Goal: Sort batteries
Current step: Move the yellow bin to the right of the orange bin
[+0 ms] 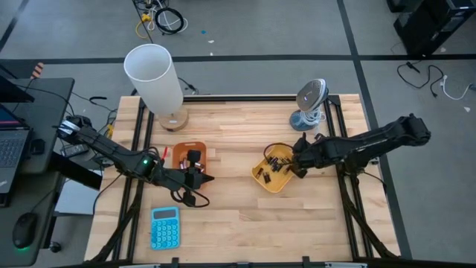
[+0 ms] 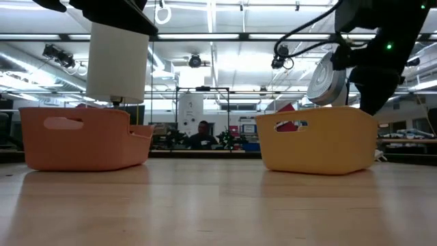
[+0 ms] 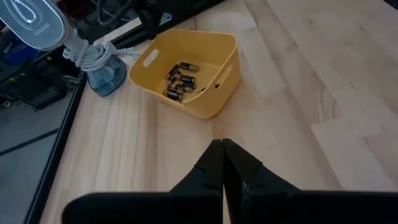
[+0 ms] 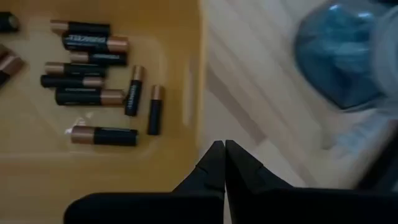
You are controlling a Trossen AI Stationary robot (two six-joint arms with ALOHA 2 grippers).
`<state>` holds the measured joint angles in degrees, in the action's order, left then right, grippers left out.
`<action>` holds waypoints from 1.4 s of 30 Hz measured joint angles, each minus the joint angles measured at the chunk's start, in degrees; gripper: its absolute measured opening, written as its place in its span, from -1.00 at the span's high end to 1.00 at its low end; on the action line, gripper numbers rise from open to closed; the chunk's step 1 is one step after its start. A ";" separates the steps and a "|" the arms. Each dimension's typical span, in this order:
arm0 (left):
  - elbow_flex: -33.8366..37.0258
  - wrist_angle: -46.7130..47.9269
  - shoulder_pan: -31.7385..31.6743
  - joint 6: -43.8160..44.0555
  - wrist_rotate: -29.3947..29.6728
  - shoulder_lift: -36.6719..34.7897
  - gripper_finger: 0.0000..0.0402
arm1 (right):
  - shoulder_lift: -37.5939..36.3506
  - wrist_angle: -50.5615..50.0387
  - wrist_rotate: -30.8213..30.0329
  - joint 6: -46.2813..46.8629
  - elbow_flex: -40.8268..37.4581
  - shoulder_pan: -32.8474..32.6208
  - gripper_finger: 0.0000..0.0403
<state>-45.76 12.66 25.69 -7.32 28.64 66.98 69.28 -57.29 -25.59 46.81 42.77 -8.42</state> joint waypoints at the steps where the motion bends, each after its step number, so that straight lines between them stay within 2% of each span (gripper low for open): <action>1: 0.00 0.00 0.00 0.02 -0.02 0.00 1.00 | 0.03 1.32 0.82 -0.18 -0.76 0.07 1.00; 11: 0.00 0.12 0.00 0.07 -0.09 0.00 1.00 | 0.06 14.75 13.49 -0.55 -2.73 -3.17 1.00; 18: 0.00 0.10 0.00 0.03 -0.20 0.00 1.00 | 2.79 30.56 14.31 -2.42 -2.63 -6.82 1.00; 24: 0.00 0.29 0.00 0.03 -0.80 0.00 1.00 | 9.68 41.11 15.09 -3.26 -2.54 -8.28 1.00; 26: 0.00 0.86 0.00 0.05 -3.22 0.00 1.00 | 12.88 44.89 16.49 -3.80 -2.59 -8.61 1.00; 30: 0.00 3.13 0.03 0.12 -13.62 0.34 1.00 | 18.90 53.74 19.79 -4.32 -2.59 -9.49 1.00; 32: 0.00 4.96 0.30 0.32 -16.54 0.57 1.00 | 21.06 57.84 20.58 -5.16 -2.57 -10.28 1.00; 36: 0.02 7.73 1.03 1.57 -16.59 0.59 1.00 | 21.86 54.68 19.42 -5.72 -0.42 -11.49 1.00; 40: 0.02 7.71 1.05 1.60 -16.58 2.04 1.00 | 18.56 38.91 18.52 -0.90 2.22 -11.50 1.00; 42: 0.02 6.72 1.05 1.60 -15.83 3.60 1.00 | 16.48 31.31 15.72 0.57 3.25 -11.50 1.00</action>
<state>-45.74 19.37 26.74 -5.72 12.82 70.58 85.76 -25.99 -9.87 47.37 46.02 -19.92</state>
